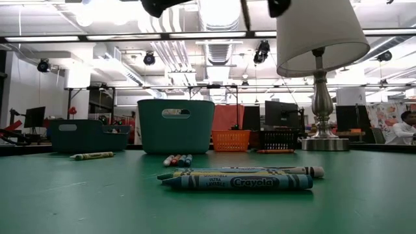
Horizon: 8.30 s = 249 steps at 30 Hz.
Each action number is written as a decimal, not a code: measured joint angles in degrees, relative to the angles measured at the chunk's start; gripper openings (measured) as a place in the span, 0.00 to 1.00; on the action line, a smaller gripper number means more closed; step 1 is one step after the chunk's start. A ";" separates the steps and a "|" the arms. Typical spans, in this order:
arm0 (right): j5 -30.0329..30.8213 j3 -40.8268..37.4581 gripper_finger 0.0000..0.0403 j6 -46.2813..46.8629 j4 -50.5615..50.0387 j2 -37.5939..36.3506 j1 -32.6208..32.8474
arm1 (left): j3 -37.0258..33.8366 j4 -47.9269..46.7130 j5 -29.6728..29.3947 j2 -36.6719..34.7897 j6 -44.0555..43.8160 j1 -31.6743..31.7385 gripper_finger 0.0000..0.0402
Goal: Sort crayons
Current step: Put the green crayon into the green bin, then put the orange crayon into the blue bin
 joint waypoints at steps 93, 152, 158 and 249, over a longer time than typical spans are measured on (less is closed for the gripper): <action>14.08 0.11 0.41 -5.12 15.66 2.95 -7.29 | 21.84 -48.58 9.92 4.74 6.49 43.19 0.00; 15.24 0.11 0.41 3.74 9.48 2.95 -7.55 | 34.86 -64.40 9.71 23.00 0.95 44.22 0.17; 15.31 0.11 0.41 6.64 9.18 2.91 -7.55 | 34.84 -62.53 9.76 16.06 -1.74 37.46 0.17; 18.94 18.14 0.03 60.36 -55.90 31.36 -24.71 | -17.57 2.15 4.95 -27.52 -6.75 14.56 0.17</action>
